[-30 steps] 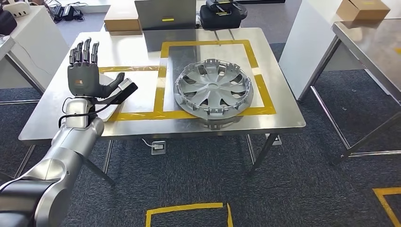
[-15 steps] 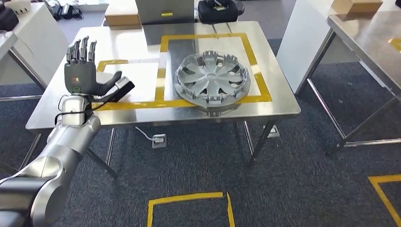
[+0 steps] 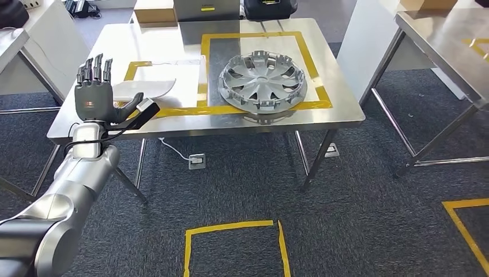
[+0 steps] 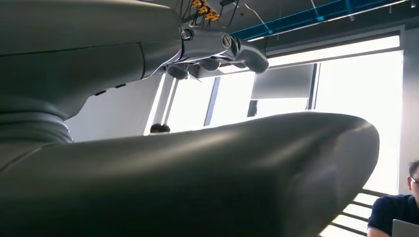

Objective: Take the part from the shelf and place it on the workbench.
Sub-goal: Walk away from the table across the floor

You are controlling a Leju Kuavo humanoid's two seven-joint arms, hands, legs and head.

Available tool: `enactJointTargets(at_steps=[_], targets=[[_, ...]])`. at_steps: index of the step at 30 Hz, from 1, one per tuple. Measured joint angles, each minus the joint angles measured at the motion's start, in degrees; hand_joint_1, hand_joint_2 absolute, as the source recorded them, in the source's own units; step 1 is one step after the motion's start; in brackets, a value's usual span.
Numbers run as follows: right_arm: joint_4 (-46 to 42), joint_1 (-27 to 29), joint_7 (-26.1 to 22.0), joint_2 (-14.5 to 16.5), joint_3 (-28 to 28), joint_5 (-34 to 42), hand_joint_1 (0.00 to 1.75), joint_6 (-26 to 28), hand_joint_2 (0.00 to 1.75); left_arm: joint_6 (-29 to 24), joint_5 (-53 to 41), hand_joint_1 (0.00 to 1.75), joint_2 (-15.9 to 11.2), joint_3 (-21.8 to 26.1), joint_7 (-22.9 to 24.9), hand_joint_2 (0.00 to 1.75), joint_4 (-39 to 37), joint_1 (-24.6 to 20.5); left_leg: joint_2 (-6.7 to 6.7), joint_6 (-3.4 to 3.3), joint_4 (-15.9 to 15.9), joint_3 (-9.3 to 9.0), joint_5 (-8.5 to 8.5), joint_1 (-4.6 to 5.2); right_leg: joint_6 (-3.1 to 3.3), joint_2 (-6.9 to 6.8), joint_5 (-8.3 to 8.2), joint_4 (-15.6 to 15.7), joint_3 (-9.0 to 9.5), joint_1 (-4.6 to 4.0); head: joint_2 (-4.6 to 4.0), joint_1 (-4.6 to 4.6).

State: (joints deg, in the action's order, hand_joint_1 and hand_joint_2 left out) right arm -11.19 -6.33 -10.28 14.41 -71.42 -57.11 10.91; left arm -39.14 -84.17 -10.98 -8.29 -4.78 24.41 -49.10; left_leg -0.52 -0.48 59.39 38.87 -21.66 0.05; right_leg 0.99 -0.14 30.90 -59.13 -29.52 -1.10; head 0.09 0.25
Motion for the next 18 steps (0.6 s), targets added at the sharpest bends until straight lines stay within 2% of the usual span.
enactJointTargets(at_steps=[2, 3, 4, 5, 6, 7, 8, 9, 10, 11, 12, 13, 14, 15, 17, 18], targets=[[0.01, 0.14, -0.01, -0.02, -0.01, -0.08, 0.00, 0.05, 0.00, -0.12, 0.15, 0.00, -0.26, 0.01, 0.05, 0.00, -0.14, 0.69, -0.09, 0.68, -0.41, 0.04, 0.82, -0.19, 0.34, -0.06, -1.21, 0.75, -0.56, 0.04, 0.00, -0.15], [0.01, 0.16, -0.02, -0.05, -0.01, -0.17, 0.00, 0.09, 0.00, -0.14, 0.15, 0.00, -0.36, 0.01, 0.24, 0.00, -0.20, 1.07, 0.01, 0.98, -0.07, 0.34, 0.14, -0.22, 0.63, -0.13, -2.04, 1.11, -0.96, 0.23, 0.00, -0.14], [0.02, 0.17, -0.03, -0.07, -0.01, -0.27, 0.00, 0.12, 0.00, -0.16, 0.15, 0.00, -0.47, 0.01, 0.47, 0.00, -0.24, 1.41, 0.13, 1.31, 1.18, 0.85, -1.63, -0.26, 0.86, -0.18, -2.93, 1.50, -1.53, 0.45, 0.00, -0.10], [0.02, 0.16, -0.03, -0.08, -0.01, -0.37, 0.00, 0.11, 0.00, -0.19, 0.15, 0.00, -0.57, 0.01, 0.74, 0.00, -0.28, 1.74, 0.24, 1.62, 3.70, 1.63, -4.43, -0.39, 0.99, -0.23, -3.78, 1.70, -2.21, 0.64, 0.00, -0.04], [0.02, 0.17, -0.03, -0.09, -0.01, -0.44, 0.00, 0.11, 0.00, -0.23, 0.16, 0.00, -0.65, 0.02, 1.03, 0.00, -0.33, 2.08, 0.29, 1.99, 7.09, 2.45, -7.49, -0.49, 1.06, -0.20, -4.53, 1.78, -3.06, 0.74, 0.00, 0.08], [0.02, 0.22, -0.02, -0.09, -0.01, -0.48, 0.00, 0.10, 0.00, -0.28, 0.18, 0.00, -0.70, 0.03, 1.23, 0.00, -0.37, 2.50, 0.29, 2.36, 10.73, 3.09, -9.76, -0.65, 1.00, -0.20, -5.25, 1.75, -3.94, 0.85, 0.00, 0.13], [0.02, 0.27, 0.01, -0.09, -0.01, -0.50, 0.00, 0.09, 0.00, -0.36, 0.23, 0.00, -0.73, 0.05, 1.39, 0.00, -0.40, 3.01, 0.30, 2.71, 13.71, 3.29, -10.71, -0.82, 0.86, -0.21, -5.95, 1.69, -4.83, 0.99, 0.00, 0.15], [0.02, 0.30, 0.03, -0.09, -0.01, -0.50, 0.00, 0.10, 0.00, -0.44, 0.31, 0.00, -0.76, 0.08, 1.49, 0.00, -0.42, 3.57, 0.29, 3.03, 15.14, 2.70, -10.19, -1.02, 0.65, -0.22, -6.63, 1.58, -5.76, 1.16, 0.00, 0.17], [0.02, 0.31, 0.06, -0.09, -0.01, -0.50, 0.00, 0.10, 0.00, -0.55, 0.43, 0.00, -0.78, 0.12, 1.54, 0.00, -0.43, 4.09, 0.29, 3.32, 14.75, 1.27, -8.78, -1.27, 0.39, -0.23, -7.29, 1.41, -6.71, 1.36, 0.00, 0.18], [0.02, 0.30, 0.10, -0.09, -0.01, -0.50, 0.00, 0.11, 0.00, -0.63, 0.56, 0.00, -0.80, 0.17, 1.58, 0.00, -0.35, 4.56, 0.29, 3.59, 12.47, -1.16, -7.35, -1.56, 0.06, -0.24, -7.89, 1.14, -7.65, 1.57, 0.00, 0.21], [0.02, 0.29, 0.14, -0.11, -0.01, -0.50, 0.00, 0.12, 0.00, -0.70, 0.67, 0.00, -0.82, 0.24, 1.65, 0.00, -0.21, 4.95, 0.32, 3.88, 8.67, -4.27, -7.09, -1.74, -0.34, -0.23, -8.42, 0.80, -8.54, 1.68, 0.00, 0.28], [0.02, 0.29, 0.17, -0.13, -0.01, -0.49, 0.00, 0.14, 0.00, -0.79, 0.75, 0.00, -0.82, 0.31, 1.75, 0.00, 0.07, 5.35, 0.44, 3.71, 4.97, -7.02, -7.60, -1.75, -0.76, -0.21, -8.87, 0.45, -9.21, 1.72, 0.00, 0.35], [0.02, 0.29, 0.19, -0.15, -0.01, -0.47, 0.00, 0.18, 0.00, -0.88, 0.80, 0.00, -0.85, 0.40, 1.91, 0.00, 0.38, 5.78, 0.52, 3.40, 2.04, -8.89, -8.51, -1.69, -1.17, -0.18, -9.32, 0.18, -9.61, 1.69, 0.00, 0.41], [0.02, 0.30, 0.25, -0.17, -0.01, -0.45, 0.00, 0.23, 0.00, -0.96, 0.82, 0.00, -0.86, 0.50, 2.09, 0.00, 0.63, 6.27, 0.59, 2.86, 0.43, -9.70, -9.35, -1.49, -1.58, -0.14, -9.83, 0.13, -9.80, 1.65, 0.00, 0.46], [0.02, 0.42, 0.53, -0.18, -0.01, -0.45, 0.00, 0.32, 0.00, -1.05, 0.84, 0.00, -0.84, 0.73, 2.37, 0.00, 0.90, 7.37, 0.45, 1.48, 0.20, -9.01, -8.91, -1.31, -2.31, -0.06, -10.86, 0.43, -9.92, 1.76, 0.00, 0.44], [0.02, 0.50, 0.79, -0.19, -0.01, -0.48, 0.00, 0.32, 0.00, -1.05, 0.79, 0.00, -0.75, 0.83, 2.52, 0.00, 0.94, 7.86, 0.34, 0.85, 0.27, -8.54, -8.33, -1.29, -2.65, -0.02, -10.47, 0.25, -10.23, 1.86, 0.00, 0.42]])
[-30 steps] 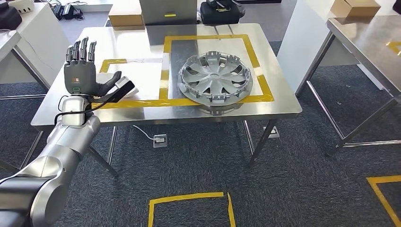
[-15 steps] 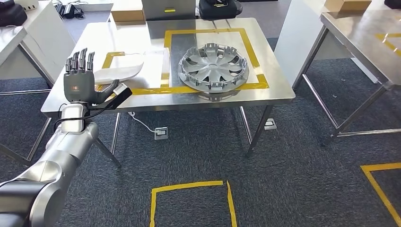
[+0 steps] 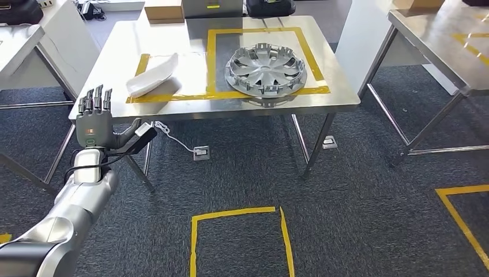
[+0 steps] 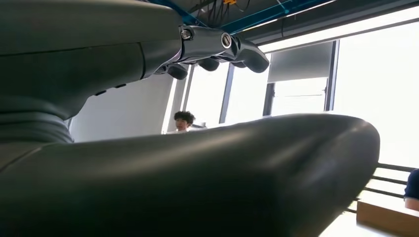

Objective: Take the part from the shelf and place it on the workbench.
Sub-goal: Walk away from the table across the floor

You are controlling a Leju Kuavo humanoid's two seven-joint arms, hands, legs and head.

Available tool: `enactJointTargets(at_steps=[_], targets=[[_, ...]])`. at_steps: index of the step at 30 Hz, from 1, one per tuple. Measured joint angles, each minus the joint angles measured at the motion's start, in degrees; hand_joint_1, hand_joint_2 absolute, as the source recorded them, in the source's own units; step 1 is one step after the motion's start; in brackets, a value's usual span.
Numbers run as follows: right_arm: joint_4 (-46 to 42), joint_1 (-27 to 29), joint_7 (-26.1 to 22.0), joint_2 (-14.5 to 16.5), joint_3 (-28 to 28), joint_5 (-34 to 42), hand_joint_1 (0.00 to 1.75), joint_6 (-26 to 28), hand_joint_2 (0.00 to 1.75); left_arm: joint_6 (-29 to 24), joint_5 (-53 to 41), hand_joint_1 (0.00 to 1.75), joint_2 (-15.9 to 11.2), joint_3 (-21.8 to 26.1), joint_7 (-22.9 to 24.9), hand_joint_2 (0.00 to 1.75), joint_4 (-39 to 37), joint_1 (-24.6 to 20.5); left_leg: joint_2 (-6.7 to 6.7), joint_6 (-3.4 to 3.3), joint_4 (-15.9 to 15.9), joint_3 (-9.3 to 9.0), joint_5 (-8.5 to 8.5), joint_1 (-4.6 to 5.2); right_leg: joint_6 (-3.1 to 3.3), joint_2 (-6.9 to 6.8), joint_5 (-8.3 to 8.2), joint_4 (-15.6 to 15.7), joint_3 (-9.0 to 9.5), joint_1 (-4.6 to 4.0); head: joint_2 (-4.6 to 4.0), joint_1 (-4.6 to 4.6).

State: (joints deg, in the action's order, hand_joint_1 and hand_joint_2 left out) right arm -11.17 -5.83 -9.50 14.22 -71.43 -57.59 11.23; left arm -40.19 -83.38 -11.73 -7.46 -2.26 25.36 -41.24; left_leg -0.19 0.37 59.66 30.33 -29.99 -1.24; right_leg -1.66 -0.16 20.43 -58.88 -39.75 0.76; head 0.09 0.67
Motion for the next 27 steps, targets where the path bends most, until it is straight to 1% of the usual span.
enactJointTargets(at_steps=[1, 2, 3, 4, 5, 6, 7, 8, 9, 10, 11, 12, 13, 14, 15, 16, 17, 18, 19, 20, 21, 22, 23, 24, 25, 26, 27], targets=[[0.00, 0.07, 0.23, 0.00, 0.00, -0.05, 0.00, -0.01, 0.00, 0.01, -0.14, 0.00, 0.09, 0.08, 0.19, 0.00, 0.09, 0.46, -0.10, -0.54, -0.03, 0.65, 0.68, -0.05, -0.28, 0.02, 1.52, -1.03, -0.54, 0.07, 0.00, -0.08], [0.00, 0.13, 0.43, 0.00, 0.00, -0.15, 0.00, -0.03, 0.00, 0.04, -0.37, 0.00, 0.17, 0.14, 0.51, 0.00, 0.22, 0.92, -0.18, -0.96, -0.08, 1.49, 1.46, -0.09, -0.50, 0.02, 4.15, -3.26, -1.36, 0.11, 0.00, -0.22], [0.00, 0.13, 0.54, 0.01, 0.01, -0.25, 0.00, -0.08, 0.00, 0.19, -0.68, 0.00, 0.22, 0.18, 0.91, 0.00, 0.38, 1.47, -0.19, -1.20, -0.08, 2.37, 2.23, -0.01, -0.64, 0.03, 7.50, -6.60, -2.29, 0.09, 0.00, -0.37], [0.00, 0.12, 0.58, 0.00, 0.01, -0.35, 0.00, -0.12, 0.00, 0.36, -0.96, 0.00, 0.24, 0.25, 1.29, 0.00, 0.51, 2.18, -0.20, -1.35, -0.07, 3.35, 2.98, 0.11, -0.71, 0.03, 10.34, -10.49, -3.10, 0.05, 0.00, -0.50], [0.00, 0.11, 0.60, -0.01, 0.02, -0.44, 0.00, -0.16, 0.00, 0.59, -1.18, 0.00, 0.25, 0.35, 1.61, 0.00, 0.60, 3.04, -0.25, -1.42, -0.05, 4.31, 3.72, 0.26, -0.69, 0.03, 12.04, -13.99, -3.51, -0.01, 0.00, -0.57], [0.00, 0.10, 0.60, -0.01, 0.02, -0.47, 0.00, -0.19, 0.00, 0.83, -1.34, 0.00, 0.26, 0.48, 1.87, 0.00, 0.66, 3.95, -0.32, -1.47, -0.01, 5.23, 4.42, 0.43, -0.56, 0.03, 12.41, -16.26, -3.30, -0.10, 0.00, -0.60], [0.00, 0.11, 0.59, -0.02, 0.02, -0.48, 0.00, -0.20, 0.00, 1.00, -1.47, 0.00, 0.31, 0.59, 2.03, 0.00, 0.73, 4.82, -0.39, -1.47, 0.04, 6.13, 5.08, 0.58, -0.32, 0.04, 11.59, -16.83, -2.28, -0.24, 0.00, -0.61], [0.00, 0.11, 0.56, -0.02, 0.02, -0.47, 0.00, -0.21, 0.00, 1.14, -1.57, 0.00, 0.40, 0.69, 2.16, 0.00, 0.84, 5.56, -0.43, -1.47, 0.07, 6.99, 5.73, 0.71, 0.09, 0.05, 10.27, -15.49, -0.31, -0.48, 0.00, -0.61], [0.00, 0.04, 0.52, -0.02, 0.02, -0.46, 0.00, -0.21, 0.00, 1.28, -1.68, 0.00, 0.55, 0.81, 2.29, 0.00, 1.01, 6.17, -0.44, -1.44, 0.11, 7.67, 6.36, 0.76, 0.69, 0.08, 9.38, -12.43, 2.61, -0.81, 0.00, -0.62], [-0.01, -0.08, 0.47, -0.07, 0.03, -0.44, 0.00, -0.21, 0.00, 1.42, -1.75, 0.00, 0.74, 0.99, 2.43, 0.00, 1.27, 6.75, -0.43, -1.30, 0.14, 8.18, 6.92, 0.86, 1.40, 0.06, 9.41, -8.13, 6.07, -1.17, 0.00, -0.63], [-0.01, -0.24, 0.39, -0.10, 0.03, -0.42, 0.00, -0.20, 0.00, 1.59, -1.78, 0.00, 0.93, 1.27, 2.62, 0.00, 1.52, 7.34, -0.48, -1.06, 0.09, 8.47, 7.49, 0.90, 1.92, 0.07, 10.05, -4.22, 9.01, -1.52, 0.00, -0.62], [-0.02, -0.39, 0.32, -0.14, 0.04, -0.40, 0.00, -0.19, 0.00, 1.83, -1.78, 0.00, 1.09, 1.60, 2.81, 0.00, 1.72, 7.89, -0.54, -0.79, 0.01, 8.56, 8.00, 0.88, 2.30, 0.10, 10.86, -1.30, 11.00, -1.81, 0.00, -0.62], [-0.02, -0.45, 0.27, -0.19, 0.04, -0.37, 0.00, -0.18, 0.00, 2.16, -1.73, 0.00, 1.27, 1.94, 3.01, 0.00, 1.84, 8.52, -0.61, -0.43, -0.21, 8.60, 8.55, 0.85, 2.53, 0.11, 11.33, 0.27, 11.78, -1.98, 0.00, -0.63], [-0.02, -0.42, 0.23, -0.19, 0.04, -0.34, 0.00, -0.17, 0.00, 2.48, -1.67, 0.00, 1.42, 2.27, 3.21, 0.00, 1.83, 9.20, -0.69, -0.04, -0.52, 8.61, 9.16, 0.80, 2.68, 0.15, 10.94, 0.72, 11.57, -2.00, 0.00, -0.63], [-0.02, -0.35, 0.21, -0.19, 0.03, -0.32, 0.00, -0.17, 0.00, 2.74, -1.63, 0.00, 1.54, 2.61, 3.46, 0.00, 1.80, 9.96, -0.61, 0.29, -0.60, 8.77, 9.24, 0.70, 2.99, 0.14, 10.22, 1.09, 11.21, -1.89, 0.00, -0.67], [-0.02, -0.28, 0.21, -0.20, 0.03, -0.32, 0.00, -0.18, 0.00, 2.98, -1.62, 0.00, 1.63, 2.98, 3.81, 0.00, 1.74, 10.80, -0.48, 0.62, -0.16, 9.09, 8.45, 0.64, 3.36, 0.12, 9.43, 1.46, 10.75, -1.72, 0.00, -0.63], [-0.02, -0.23, 0.21, -0.20, 0.03, -0.34, 0.00, -0.20, 0.00, 3.09, -1.64, 0.00, 1.65, 3.35, 4.21, 0.00, 1.66, 11.56, -0.31, 0.90, 1.33, 9.68, 6.54, 0.61, 3.65, 0.11, 8.59, 1.83, 10.14, -1.52, 0.00, -0.55], [-0.02, -0.20, 0.22, -0.19, 0.04, -0.38, 0.00, -0.22, 0.00, 3.17, -1.68, 0.00, 1.65, 3.73, 4.55, 0.00, 1.55, 12.19, -0.16, 1.14, 4.01, 10.49, 3.76, 0.49, 3.84, 0.11, 7.87, 1.97, 9.46, -1.41, 0.00, -0.45], [-0.02, -0.16, 0.24, -0.19, 0.04, -0.40, 0.00, -0.25, 0.00, 3.31, -1.70, 0.00, 1.67, 4.09, 4.87, 0.00, 1.41, 12.71, -0.10, 1.40, 7.55, 11.37, 0.99, 0.45, 3.93, 0.13, 7.24, 1.98, 8.65, -1.37, 0.00, -0.34], [-0.02, -0.11, 0.25, -0.19, 0.04, -0.40, 0.00, -0.26, 0.00, 3.43, -1.72, 0.00, 1.70, 4.43, 5.11, 0.00, 1.27, 13.23, -0.10, 1.66, 11.17, 12.10, -0.87, 0.38, 3.88, 0.11, 6.61, 1.94, 7.81, -1.33, 0.00, -0.29], [-0.02, -0.06, 0.25, -0.19, 0.04, -0.39, 0.00, -0.26, 0.00, 3.62, -1.75, 0.00, 1.73, 4.73, 5.37, 0.00, 1.13, 13.79, -0.10, 1.91, 13.85, 12.27, -1.38, 0.30, 3.76, 0.07, 6.01, 1.85, 6.98, -1.26, 0.00, -0.28], [-0.02, -0.03, 0.25, -0.19, 0.03, -0.37, 0.00, -0.25, 0.00, 3.85, -1.79, 0.00, 1.77, 5.04, 5.74, 0.00, 0.95, 14.35, -0.10, 2.11, 14.88, 11.64, -0.70, 0.18, 3.58, 0.04, 5.47, 1.71, 6.17, -1.16, 0.00, -0.28], [-0.02, -0.02, 0.24, -0.19, 0.03, -0.32, 0.00, -0.25, 0.00, 4.05, -1.83, 0.00, 1.79, 5.38, 6.16, 0.00, 0.77, 14.86, -0.11, 2.28, 13.85, 9.99, 0.63, 0.02, 3.35, 0.02, 5.01, 1.49, 5.41, -1.02, 0.00, -0.28], [-0.02, -0.02, 0.22, -0.19, 0.02, -0.27, 0.00, -0.25, 0.00, 4.30, -1.84, 0.00, 1.82, 5.77, 6.62, 0.00, 0.58, 15.24, -0.12, 2.45, 10.78, 7.28, 1.70, -0.17, 3.07, 0.00, 4.64, 1.17, 4.72, -0.86, 0.00, -0.28], [-0.03, -0.04, 0.19, -0.21, 0.02, -0.19, 0.00, -0.25, 0.00, 4.56, -1.74, 0.00, 1.89, 6.28, 7.00, 0.00, 0.38, 15.47, -0.09, 2.59, 6.78, 4.18, 1.72, -0.19, 2.74, 0.00, 4.36, 0.76, 4.08, -0.78, 0.00, -0.22], [-0.03, -0.05, 0.15, -0.23, 0.02, -0.12, 0.00, -0.25, 0.00, 4.82, -1.56, 0.00, 1.97, 6.88, 7.29, 0.00, 0.20, 15.68, -0.02, 2.40, 3.30, 1.80, 1.25, -0.14, 2.39, -0.01, 4.14, 0.35, 3.60, -0.78, 0.00, -0.19], [-0.04, -0.06, 0.12, -0.26, 0.02, -0.08, 0.00, -0.26, 0.00, 5.15, -1.36, 0.00, 2.06, 7.47, 7.56, 0.00, 0.03, 15.93, 0.02, 2.02, 0.78, 0.31, 0.42, -0.07, 2.06, -0.02, 3.96, 0.00, 3.30, -0.82, 0.00, -0.16]])
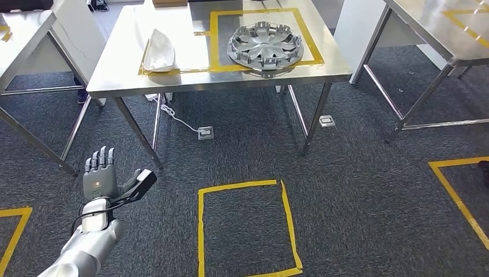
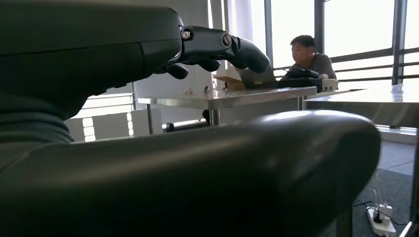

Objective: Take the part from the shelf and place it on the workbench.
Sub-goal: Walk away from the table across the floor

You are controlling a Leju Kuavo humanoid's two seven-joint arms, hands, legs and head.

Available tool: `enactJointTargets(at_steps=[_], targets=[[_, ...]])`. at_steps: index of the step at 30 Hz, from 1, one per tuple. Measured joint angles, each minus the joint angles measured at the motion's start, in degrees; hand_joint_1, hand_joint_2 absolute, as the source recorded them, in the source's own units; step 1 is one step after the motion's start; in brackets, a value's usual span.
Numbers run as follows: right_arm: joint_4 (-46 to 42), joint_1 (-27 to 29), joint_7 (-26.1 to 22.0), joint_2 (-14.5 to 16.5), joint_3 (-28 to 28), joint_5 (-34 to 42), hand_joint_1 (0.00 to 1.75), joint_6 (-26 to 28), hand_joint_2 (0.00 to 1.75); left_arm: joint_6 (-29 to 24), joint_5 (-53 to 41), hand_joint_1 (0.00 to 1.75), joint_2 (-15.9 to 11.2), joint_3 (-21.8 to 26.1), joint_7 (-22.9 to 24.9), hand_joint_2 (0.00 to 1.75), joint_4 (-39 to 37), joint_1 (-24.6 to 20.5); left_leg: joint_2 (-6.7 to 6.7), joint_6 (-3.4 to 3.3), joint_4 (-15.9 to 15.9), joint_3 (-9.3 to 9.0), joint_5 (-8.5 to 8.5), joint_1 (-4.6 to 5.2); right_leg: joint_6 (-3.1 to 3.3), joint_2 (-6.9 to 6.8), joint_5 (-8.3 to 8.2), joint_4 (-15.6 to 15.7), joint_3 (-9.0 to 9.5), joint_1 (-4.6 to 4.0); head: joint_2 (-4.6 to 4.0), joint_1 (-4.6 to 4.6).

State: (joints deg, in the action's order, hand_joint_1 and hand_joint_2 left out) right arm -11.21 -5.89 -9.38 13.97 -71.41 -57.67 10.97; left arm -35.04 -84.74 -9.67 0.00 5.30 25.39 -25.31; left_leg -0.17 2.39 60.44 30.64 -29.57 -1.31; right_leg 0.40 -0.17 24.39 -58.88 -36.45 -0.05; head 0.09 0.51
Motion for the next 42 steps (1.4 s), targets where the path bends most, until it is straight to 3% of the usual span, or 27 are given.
enactJointTargets(at_steps=[1, 4, 6, 8, 10, 12, 16, 19, 23, 27, 33, 37, 42], targets=[[-0.01, 0.00, -0.03, -0.03, 0.00, 0.04, 0.00, 0.00, 0.00, 0.59, 0.17, 0.00, 0.11, 0.60, 0.44, 0.00, -0.22, 0.38, 0.03, -0.46, -1.08, -0.44, -0.69, 0.13, -0.26, 0.01, -0.04, -0.20, -0.19, -0.09, 0.00, 0.01], [-0.01, 0.07, 0.09, -0.11, 0.00, 0.08, 0.00, -0.01, 0.00, 4.34, 1.03, 0.00, 0.66, 2.46, 2.64, 0.00, -1.27, 2.25, -0.07, -1.52, -1.35, -0.10, -0.57, 0.19, -0.16, 0.06, 1.21, -0.15, -0.11, -0.13, 0.00, -0.11], [-0.01, 0.13, 0.25, -0.13, 0.00, 0.15, 0.00, -0.02, 0.00, 7.37, 2.40, 0.00, 1.44, 4.16, 3.68, 0.00, -2.29, 3.93, -0.10, -2.00, -1.35, 0.01, -0.28, 0.27, 0.17, 0.10, 1.54, 0.11, 0.00, -0.15, 0.00, -0.19], [-0.01, 0.23, 0.41, -0.13, 0.00, 0.21, 0.00, -0.01, 0.00, 9.63, 3.75, 0.00, 2.39, 5.93, 4.63, 0.00, -3.45, 5.73, -0.10, -2.35, -1.32, 0.09, -0.05, 0.41, 0.94, 0.14, -0.02, 0.45, -0.01, -0.15, 0.00, -0.23], [0.00, 0.27, 0.80, -0.13, 0.00, 0.22, 0.00, -0.01, 0.00, 12.23, 5.20, 0.00, 3.45, 7.69, 5.98, 0.87, -4.89, 7.41, -0.07, -2.57, -1.30, 0.21, 0.10, 0.55, 1.06, 0.15, -1.53, 0.79, -0.03, -0.08, 0.00, -0.25], [0.01, 0.27, 1.38, -0.10, 0.00, 0.20, 0.00, -0.10, 0.00, 15.42, 7.31, 0.00, 4.52, 9.73, 6.96, 1.75, -6.39, 9.16, -0.09, -2.66, -1.29, 0.34, 0.14, 0.63, 0.23, 0.18, -1.85, 1.02, -0.02, 0.02, 0.00, -0.26], [0.02, 0.34, 2.48, -0.07, 0.00, 0.05, 0.00, -1.27, 0.00, 20.12, 11.82, 0.00, 6.59, 14.74, 9.07, 1.75, -8.98, 12.83, -0.12, -2.67, -1.27, 0.47, 0.06, 0.71, -0.87, 0.23, -1.81, 1.13, -0.09, 0.14, 0.00, -0.25], [0.02, 0.35, 2.41, -0.04, 0.00, 0.12, 0.00, -2.89, 0.00, 20.40, 14.36, 0.00, 7.83, 18.43, 10.02, 1.75, -10.40, 15.63, -0.12, -2.62, -1.27, 0.52, -0.07, 0.71, -1.38, 0.21, -1.61, 1.14, -0.11, 0.15, 0.00, -0.25], [0.02, 0.51, 2.68, -0.11, 0.00, 0.10, 0.00, -4.98, 1.75, 14.91, 16.80, 0.00, 9.38, 23.17, 9.44, 1.75, -11.69, 19.23, -0.12, -2.56, -1.31, 0.50, -0.15, 0.66, -1.55, 0.21, -1.46, 1.09, -0.18, 0.11, 0.00, -0.24], [0.02, 0.71, 3.64, -0.45, 0.43, 0.16, 0.00, -5.41, 1.75, 12.19, 19.02, 0.00, 10.50, 26.64, 9.86, 1.75, -12.34, 21.47, -0.12, -2.51, -1.35, 0.50, -0.16, 0.60, -1.49, 0.20, -1.40, 1.00, -0.24, 0.06, 0.00, -0.23], [-0.45, 2.03, 4.54, -1.94, 6.09, 4.98, 0.00, -6.32, 1.75, 14.10, 25.61, 0.00, 11.08, 26.96, 9.66, 1.75, -12.41, 23.49, -0.11, -2.46, -1.36, 0.49, -0.13, 0.55, -1.47, 0.19, -1.39, 0.96, -0.23, 0.02, 0.00, -0.23], [-1.20, 3.02, 5.10, -2.95, 10.88, 9.25, 0.00, -6.89, 0.00, 15.77, 30.39, 0.00, 11.15, 26.67, 8.44, 0.00, -12.09, 24.42, -0.10, -2.44, -1.36, 0.49, -0.12, 0.55, -1.47, 0.19, -1.40, 0.95, -0.23, 0.02, 0.00, -0.24], [-2.23, 4.29, 5.46, -4.08, 17.12, 14.60, 0.00, -7.23, 0.00, 17.82, 36.41, 0.00, 11.16, 24.97, 6.92, 0.00, -11.33, 25.44, -0.09, -2.44, -1.36, 0.49, -0.12, 0.55, -1.47, 0.19, -1.40, 0.95, -0.23, 0.03, 0.00, -0.24]])
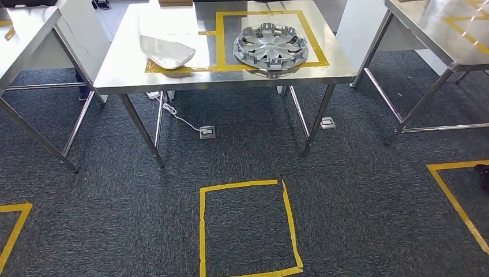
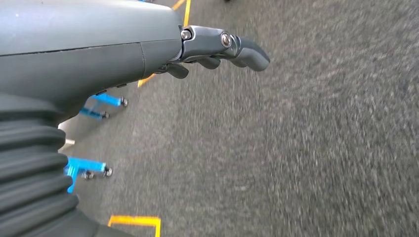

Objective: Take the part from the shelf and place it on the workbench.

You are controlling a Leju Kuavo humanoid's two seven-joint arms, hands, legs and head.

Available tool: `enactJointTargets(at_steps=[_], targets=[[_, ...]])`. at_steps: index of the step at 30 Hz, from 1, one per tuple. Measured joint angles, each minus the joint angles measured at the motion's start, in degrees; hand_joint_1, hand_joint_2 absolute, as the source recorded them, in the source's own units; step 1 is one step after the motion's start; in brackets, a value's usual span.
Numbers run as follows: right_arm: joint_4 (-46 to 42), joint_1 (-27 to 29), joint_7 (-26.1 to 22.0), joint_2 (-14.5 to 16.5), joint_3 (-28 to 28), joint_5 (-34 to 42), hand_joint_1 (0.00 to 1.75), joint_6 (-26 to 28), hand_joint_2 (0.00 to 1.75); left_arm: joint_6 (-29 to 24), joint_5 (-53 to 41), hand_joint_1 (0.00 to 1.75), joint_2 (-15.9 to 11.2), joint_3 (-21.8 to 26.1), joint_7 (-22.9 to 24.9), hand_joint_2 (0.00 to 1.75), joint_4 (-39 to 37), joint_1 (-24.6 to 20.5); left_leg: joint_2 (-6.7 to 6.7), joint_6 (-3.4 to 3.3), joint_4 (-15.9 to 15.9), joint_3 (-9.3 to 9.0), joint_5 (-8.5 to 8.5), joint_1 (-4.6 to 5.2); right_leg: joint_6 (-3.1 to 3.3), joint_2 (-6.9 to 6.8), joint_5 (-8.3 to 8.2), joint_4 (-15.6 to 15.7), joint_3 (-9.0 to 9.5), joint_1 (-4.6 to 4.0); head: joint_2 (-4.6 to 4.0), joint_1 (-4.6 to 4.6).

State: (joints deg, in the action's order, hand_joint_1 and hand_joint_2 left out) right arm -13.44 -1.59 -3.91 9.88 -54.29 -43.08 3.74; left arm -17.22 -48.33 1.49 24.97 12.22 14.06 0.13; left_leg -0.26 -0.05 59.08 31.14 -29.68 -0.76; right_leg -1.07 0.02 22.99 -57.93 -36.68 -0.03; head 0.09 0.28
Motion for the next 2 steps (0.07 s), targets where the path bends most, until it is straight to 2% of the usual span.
enactJointTargets(at_steps=[1, 2], targets=[[-0.21, 0.25, 0.05, -0.25, 1.29, 1.10, 0.00, -0.03, 0.00, 0.43, 1.23, 0.00, 0.00, -0.44, -0.30, 0.44, 0.17, 0.19, 0.00, 0.00, 0.00, 0.00, 0.00, 0.00, 0.00, 0.00, 0.00, 0.00, 0.00, 0.00, 0.00, 0.00], [-0.31, 0.37, 0.08, -0.35, 1.90, 1.61, 0.00, -0.05, 0.00, 0.63, 1.82, 0.00, 0.00, -0.66, -0.46, 0.58, 0.25, 0.29, 0.00, 0.00, 0.00, 0.00, 0.00, 0.00, 0.00, 0.00, 0.00, 0.00, 0.00, 0.00, 0.00, 0.00]])
